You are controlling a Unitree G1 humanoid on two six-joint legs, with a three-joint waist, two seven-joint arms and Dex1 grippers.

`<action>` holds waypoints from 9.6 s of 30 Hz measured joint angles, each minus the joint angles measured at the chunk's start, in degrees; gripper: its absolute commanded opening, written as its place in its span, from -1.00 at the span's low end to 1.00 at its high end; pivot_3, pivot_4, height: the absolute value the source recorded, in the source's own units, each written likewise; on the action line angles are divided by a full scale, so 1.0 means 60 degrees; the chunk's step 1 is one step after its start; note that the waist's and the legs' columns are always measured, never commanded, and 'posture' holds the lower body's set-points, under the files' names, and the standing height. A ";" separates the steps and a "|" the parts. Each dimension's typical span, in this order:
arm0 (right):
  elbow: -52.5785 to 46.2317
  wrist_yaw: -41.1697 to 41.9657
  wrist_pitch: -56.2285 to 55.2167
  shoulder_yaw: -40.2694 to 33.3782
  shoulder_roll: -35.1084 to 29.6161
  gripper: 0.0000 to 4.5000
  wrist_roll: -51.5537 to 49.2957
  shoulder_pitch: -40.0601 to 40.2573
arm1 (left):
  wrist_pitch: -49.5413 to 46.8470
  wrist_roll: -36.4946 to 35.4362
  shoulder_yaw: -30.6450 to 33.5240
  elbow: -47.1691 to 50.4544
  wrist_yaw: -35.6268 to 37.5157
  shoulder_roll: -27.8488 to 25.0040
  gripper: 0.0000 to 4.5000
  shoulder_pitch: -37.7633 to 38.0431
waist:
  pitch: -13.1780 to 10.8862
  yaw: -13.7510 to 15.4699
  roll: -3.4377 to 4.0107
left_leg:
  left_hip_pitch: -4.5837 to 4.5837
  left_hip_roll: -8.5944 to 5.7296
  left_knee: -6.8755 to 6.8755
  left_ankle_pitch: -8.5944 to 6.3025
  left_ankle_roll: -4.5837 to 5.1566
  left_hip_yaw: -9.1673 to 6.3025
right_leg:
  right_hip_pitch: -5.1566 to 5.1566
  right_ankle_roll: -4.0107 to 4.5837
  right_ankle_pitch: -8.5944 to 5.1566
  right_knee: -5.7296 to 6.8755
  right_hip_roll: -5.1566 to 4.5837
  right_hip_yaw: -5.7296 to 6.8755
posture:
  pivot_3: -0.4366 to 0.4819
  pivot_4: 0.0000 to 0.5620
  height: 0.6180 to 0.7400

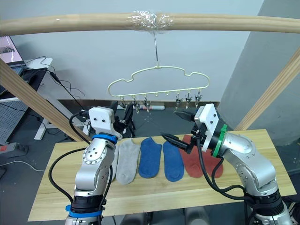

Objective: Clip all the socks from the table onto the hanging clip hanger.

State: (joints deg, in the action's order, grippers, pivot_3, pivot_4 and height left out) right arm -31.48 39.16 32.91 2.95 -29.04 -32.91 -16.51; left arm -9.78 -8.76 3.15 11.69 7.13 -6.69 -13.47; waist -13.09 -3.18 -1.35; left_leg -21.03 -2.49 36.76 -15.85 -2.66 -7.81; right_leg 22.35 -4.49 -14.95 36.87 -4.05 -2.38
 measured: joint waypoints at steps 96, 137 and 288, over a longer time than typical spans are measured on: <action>0.2354 -0.0941 0.1185 -0.0641 0.0192 -0.99 0.2468 0.2920 | -0.0779 0.0152 -0.0490 0.0771 0.0606 -0.0135 -1.00 0.0550 | -0.0006 -0.0021 0.0013 | 0.0013 -0.0001 0.0015 0.0000 -0.0003 0.0018 | -0.0009 -0.0004 0.0000 0.0005 0.0006 -0.0013 | -0.28 -0.27 1.00; 0.0647 -0.0886 -0.3174 0.2182 0.0694 -0.99 0.5203 0.1718 | -0.7118 -1.2355 0.2367 0.1357 -0.2956 -0.0971 -1.00 -0.0319 | -0.0039 0.0082 -0.0028 | 0.0013 0.0007 0.0015 -0.0006 -0.0051 -0.0004 | -0.0004 0.0001 -0.0001 0.0007 0.0019 -0.0008 | -0.23 -0.17 1.00; -0.0159 -0.1587 -0.0371 -0.0107 0.0785 1.00 0.1512 0.0680 | 0.0644 0.0809 -0.1020 -0.1308 -0.0457 0.0523 -0.01 -0.1163 | -0.0029 -0.0018 -0.0023 | -0.0141 -0.0006 0.0084 -0.0001 -0.0050 0.0020 | 0.0172 0.0025 0.0026 0.0100 0.0021 -0.0007 | -0.38 -0.31 1.00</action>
State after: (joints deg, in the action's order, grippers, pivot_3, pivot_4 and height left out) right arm -32.44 29.64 30.69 2.31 -24.33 -23.84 -12.44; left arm -5.92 -3.91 -2.96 3.84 4.38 -3.55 -20.45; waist -13.26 -3.29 -1.49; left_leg -21.88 -2.52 37.26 -15.85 -2.96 -7.69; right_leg 23.38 -4.34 -14.79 37.47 -3.93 -2.42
